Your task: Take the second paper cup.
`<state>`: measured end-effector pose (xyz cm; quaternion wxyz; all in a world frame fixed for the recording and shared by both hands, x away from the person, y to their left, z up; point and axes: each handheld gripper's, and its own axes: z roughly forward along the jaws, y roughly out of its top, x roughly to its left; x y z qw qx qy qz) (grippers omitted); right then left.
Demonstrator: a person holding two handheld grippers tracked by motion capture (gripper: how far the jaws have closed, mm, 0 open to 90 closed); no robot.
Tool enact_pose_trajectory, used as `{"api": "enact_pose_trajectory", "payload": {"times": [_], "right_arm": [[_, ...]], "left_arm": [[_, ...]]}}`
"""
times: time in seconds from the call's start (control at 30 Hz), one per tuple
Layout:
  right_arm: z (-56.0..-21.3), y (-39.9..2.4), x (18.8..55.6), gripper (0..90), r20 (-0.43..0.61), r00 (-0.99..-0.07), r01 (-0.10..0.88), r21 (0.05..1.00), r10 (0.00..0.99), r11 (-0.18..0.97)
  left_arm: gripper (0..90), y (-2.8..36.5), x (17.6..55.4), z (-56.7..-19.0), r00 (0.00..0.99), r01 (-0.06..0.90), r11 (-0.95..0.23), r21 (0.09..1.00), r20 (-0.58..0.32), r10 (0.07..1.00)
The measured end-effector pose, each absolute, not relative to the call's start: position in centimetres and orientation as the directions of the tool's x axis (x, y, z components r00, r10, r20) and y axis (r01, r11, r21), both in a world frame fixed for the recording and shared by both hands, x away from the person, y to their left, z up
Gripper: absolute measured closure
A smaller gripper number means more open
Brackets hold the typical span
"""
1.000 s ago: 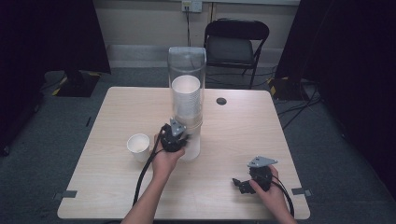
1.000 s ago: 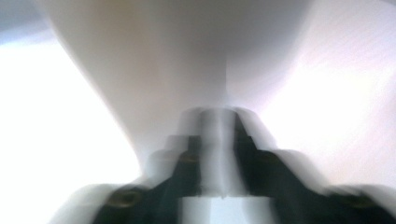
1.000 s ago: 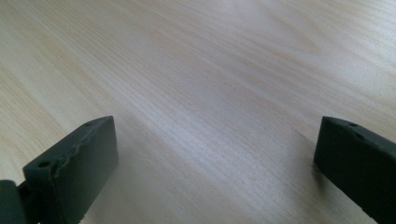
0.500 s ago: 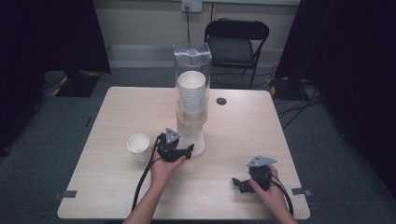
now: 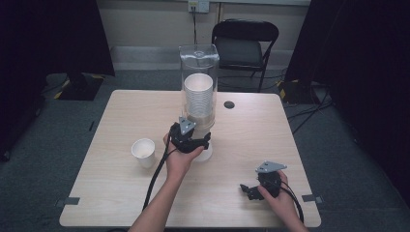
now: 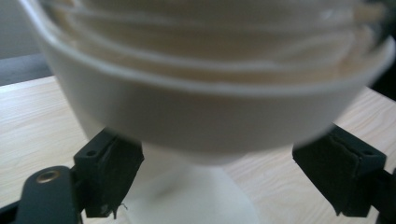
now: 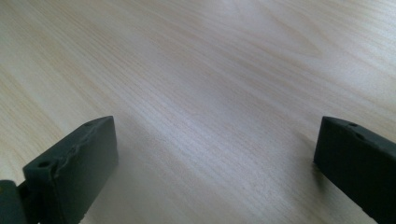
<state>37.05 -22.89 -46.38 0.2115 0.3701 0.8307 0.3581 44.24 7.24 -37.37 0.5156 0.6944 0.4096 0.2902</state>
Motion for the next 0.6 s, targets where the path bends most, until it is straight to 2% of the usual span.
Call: {"api": "enact_pose_trajectory", "payload": {"times": [0.23, 0.37, 0.4, 0.47, 0.6], "right_arm": [[-46.4, -22.9, 37.0, 0.0, -0.086, -0.637, 0.464, 0.751, 0.766, 0.470], [-46.4, -22.9, 37.0, 0.0, -0.086, -0.637, 0.463, 0.751, 0.766, 0.470], [-46.4, -22.9, 37.0, 0.0, -0.086, -0.637, 0.463, 0.751, 0.766, 0.470], [-46.4, -22.9, 37.0, 0.0, -0.086, -0.637, 0.463, 0.752, 0.766, 0.470], [-46.4, -22.9, 37.0, 0.0, -0.086, -0.637, 0.463, 0.752, 0.766, 0.470]], "left_arm": [[18.1, 6.2, 44.9, -37.8, 0.461, 0.242, -0.089, 0.966, -0.033, 0.887], [29.0, 5.8, 45.0, -38.0, 0.431, 0.219, -0.066, 0.974, -0.035, 0.901], [34.0, 6.2, 45.1, -38.0, 0.450, 0.224, -0.106, 0.969, -0.007, 0.893], [35.0, 6.2, 45.1, -37.9, 0.452, 0.227, -0.098, 0.969, -0.015, 0.892], [35.6, 6.5, 44.9, -37.8, 0.455, 0.233, -0.151, 0.961, 0.029, 0.890]]}}
